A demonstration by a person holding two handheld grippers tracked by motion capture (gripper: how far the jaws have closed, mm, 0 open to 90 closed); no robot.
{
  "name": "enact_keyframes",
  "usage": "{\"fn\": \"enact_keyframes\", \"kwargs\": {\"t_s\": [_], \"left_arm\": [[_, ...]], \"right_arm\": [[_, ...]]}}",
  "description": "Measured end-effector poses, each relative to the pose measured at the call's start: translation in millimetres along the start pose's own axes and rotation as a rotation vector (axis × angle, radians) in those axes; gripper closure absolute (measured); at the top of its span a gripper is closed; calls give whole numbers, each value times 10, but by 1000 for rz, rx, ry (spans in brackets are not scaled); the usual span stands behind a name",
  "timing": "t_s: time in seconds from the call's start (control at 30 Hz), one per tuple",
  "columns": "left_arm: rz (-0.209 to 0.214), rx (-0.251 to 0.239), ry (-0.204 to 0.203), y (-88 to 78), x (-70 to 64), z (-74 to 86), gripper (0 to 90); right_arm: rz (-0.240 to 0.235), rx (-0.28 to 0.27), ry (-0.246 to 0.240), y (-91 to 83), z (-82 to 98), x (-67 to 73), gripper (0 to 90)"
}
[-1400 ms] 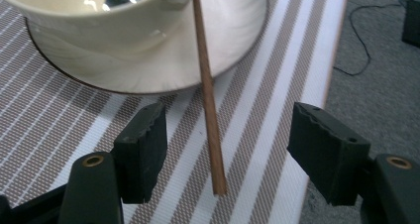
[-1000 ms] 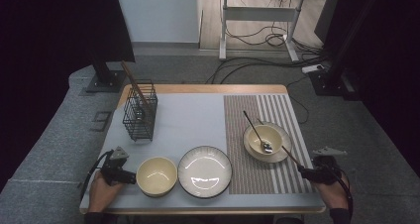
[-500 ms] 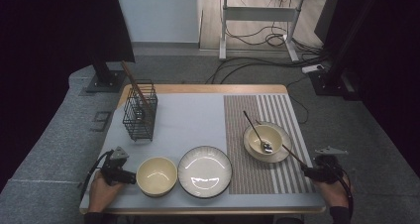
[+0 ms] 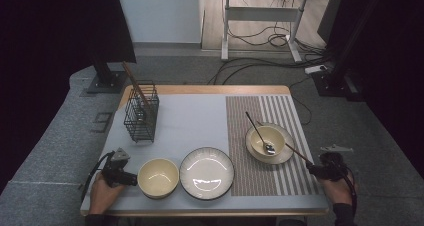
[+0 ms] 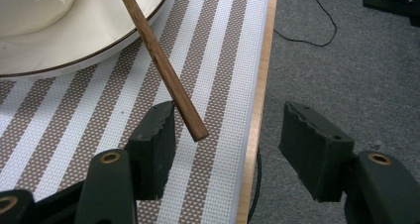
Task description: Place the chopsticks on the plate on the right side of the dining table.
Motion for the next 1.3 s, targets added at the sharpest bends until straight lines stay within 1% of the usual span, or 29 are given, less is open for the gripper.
{"fn": "enact_keyframes", "kwargs": {"t_s": [0.23,0.37,0.47,0.5,0.77,1.1,1.3], "left_arm": [[0,1,1,0,0,0,0],[0,0,0,0,0,0,0],[0,0,0,0,0,0,0],[0,0,1,0,0,0,0],[0,0,0,0,0,0,0],[0,0,0,0,0,0,0],[0,1,1,-1,1,0,0]], "right_arm": [[7,9,1,54,-28,-25,392],[14,8,5,50,-34,-35,386],[9,-1,6,5,-24,-27,391],[9,-1,4,-24,-5,-27,406],[5,-10,-2,-79,25,-33,444],[13,-1,6,-33,7,-78,495],[10,3,11,-8,-20,-95,511]]}}
Point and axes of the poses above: each handheld gripper's, and its own axes: y roughly forward along the jaws, z roughly out of its underside, x roughly to its left, the point moved 6 cm from there along y, roughly forward along the jaws, and after that the axes turned 5 degrees about -y, right-handed, at the moved point
